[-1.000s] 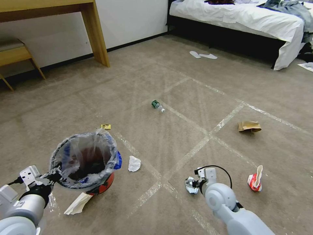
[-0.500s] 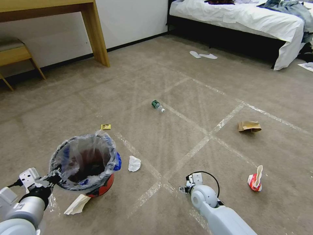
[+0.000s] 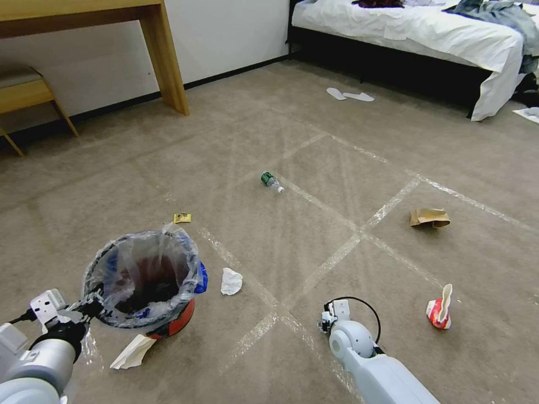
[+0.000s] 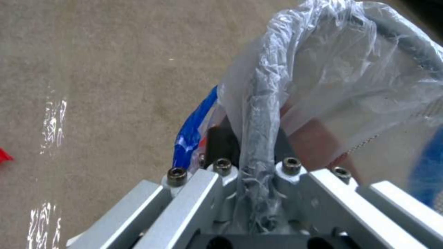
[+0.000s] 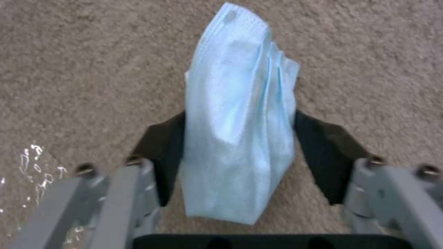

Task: Pick up the trash bin and place the garbage on the floor into it.

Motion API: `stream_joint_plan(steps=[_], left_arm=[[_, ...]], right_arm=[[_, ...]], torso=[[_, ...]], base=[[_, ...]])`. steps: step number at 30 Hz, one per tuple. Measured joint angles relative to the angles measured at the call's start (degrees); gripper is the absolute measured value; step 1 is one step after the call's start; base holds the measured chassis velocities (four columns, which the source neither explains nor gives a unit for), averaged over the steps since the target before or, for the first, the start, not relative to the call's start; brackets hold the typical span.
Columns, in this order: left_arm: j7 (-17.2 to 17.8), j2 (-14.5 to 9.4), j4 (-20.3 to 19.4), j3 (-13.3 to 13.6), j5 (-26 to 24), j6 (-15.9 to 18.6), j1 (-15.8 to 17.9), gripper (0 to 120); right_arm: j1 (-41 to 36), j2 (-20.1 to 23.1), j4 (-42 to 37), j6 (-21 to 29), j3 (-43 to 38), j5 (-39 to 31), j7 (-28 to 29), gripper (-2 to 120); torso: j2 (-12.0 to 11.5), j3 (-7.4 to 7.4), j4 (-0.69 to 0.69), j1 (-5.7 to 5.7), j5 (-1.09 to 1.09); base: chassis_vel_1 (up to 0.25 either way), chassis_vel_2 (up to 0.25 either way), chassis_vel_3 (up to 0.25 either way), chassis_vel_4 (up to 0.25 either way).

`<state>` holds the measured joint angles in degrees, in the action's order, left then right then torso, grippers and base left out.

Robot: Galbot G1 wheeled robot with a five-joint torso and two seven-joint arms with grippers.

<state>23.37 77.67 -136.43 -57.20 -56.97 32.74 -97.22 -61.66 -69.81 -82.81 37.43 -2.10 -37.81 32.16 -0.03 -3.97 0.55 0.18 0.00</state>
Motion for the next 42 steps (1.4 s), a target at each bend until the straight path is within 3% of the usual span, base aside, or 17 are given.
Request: stream_joint_plan(steps=[11,13,16,21,24,25,26,27,28,29,32,35,37,42], left_arm=[[0.0,0.1,-0.2,0.2,0.3,-0.1,-0.4,2],[0.0,0.2,-0.3,0.3,0.4,-0.2,-0.5,2],[0.0,0.4,-0.5,0.3,0.4,-0.2,-0.6,2],[0.0,0.4,-0.9,0.4,0.6,-0.2,-1.0,2],[0.0,0.4,-1.6,0.6,0.5,-0.2,-1.4,2],[0.0,0.4,-1.6,0.6,0.5,-0.2,-1.4,2],[0.0,0.4,-2.0,0.8,0.4,-0.2,-1.6,2],[0.0,0.4,-2.0,0.8,0.4,-0.2,-1.6,2],[0.0,0.4,-2.2,1.1,0.3,-0.2,-1.7,2],[0.0,0.4,-2.2,1.1,0.3,-0.2,-1.7,2],[-0.1,0.1,-2.8,1.7,-0.1,0.1,-1.7,2],[-0.1,0.1,-2.8,1.7,-0.3,0.1,-1.6,2],[-0.2,-0.8,-3.0,2.1,-1.2,0.5,-1.2,2],[-0.6,-2.0,-2.9,2.5,-1.9,1.0,-0.7,2]], right_arm=[[-1.6,0.7,-1.7,-0.7,-0.6,1.3,-0.6,18],[-2.1,0.9,-2.4,-0.8,-0.9,1.6,-0.7,6],[-2.6,1.1,-2.9,-1.2,-1.1,2.0,-0.8,0],[-3.8,2.0,-5.1,-2.9,-2.4,3.0,-2.0,0],[-4.9,4.3,-10.1,-9.6,-4.6,3.2,-6.1,0],[-4.9,4.3,-10.1,-9.6,-4.6,3.2,-6.1,0],[-5.2,5.6,-13.4,-14.8,-5.7,3.0,-9.7,0],[-5.2,5.6,-13.4,-14.8,-5.7,3.0,-9.7,0],[-5.0,7.0,-16.6,-21.2,-6.7,3.0,-14.1,0],[-5.0,7.0,-16.6,-21.2,-6.7,3.0,-14.1,0],[-3.5,9.8,-23.3,-31.6,-7.2,1.2,-22.6,0],[-3.1,10.4,-24.6,-32.9,-7.2,0.3,-24.0,0],[-0.6,13.3,-30.8,-39.3,-5.3,-5.5,-30.6,0],[4.2,16.4,-36.7,-42.0,-0.4,-12.8,-35.3,0]], torso=[[0.0,0.00,0.00,0.00,0.01],[0.0,0.00,0.00,0.00,0.00],[0.0,0.00,0.00,0.00,0.01],[0.0,0.00,0.00,0.00,0.01],[0.0,0.00,0.00,0.00,0.01],[0.0,0.00,0.00,0.00,0.01],[0.0,0.00,0.01,0.00,0.01],[0.0,0.00,0.01,0.00,0.01],[0.0,0.00,0.00,0.00,0.00],[0.0,0.00,0.00,0.00,0.00],[0.0,0.00,-0.01,0.00,0.01],[0.0,0.00,-0.01,0.00,0.00],[0.0,0.00,0.00,0.00,0.01],[0.0,0.00,0.00,0.00,0.00]], base=[[0.000,0.000,0.000,0.000],[0.000,0.000,0.000,0.000],[0.000,0.000,0.000,0.000],[0.000,0.000,0.000,0.000],[0.000,0.000,0.000,0.000],[0.000,0.000,0.000,0.000],[0.000,0.000,0.000,0.000],[0.000,0.000,0.000,0.000],[0.000,0.000,0.000,0.000],[0.000,0.000,0.000,0.000],[0.000,0.000,0.000,0.000],[0.000,0.000,0.000,0.000],[0.000,0.000,0.000,0.000],[0.000,0.000,0.000,0.000]])
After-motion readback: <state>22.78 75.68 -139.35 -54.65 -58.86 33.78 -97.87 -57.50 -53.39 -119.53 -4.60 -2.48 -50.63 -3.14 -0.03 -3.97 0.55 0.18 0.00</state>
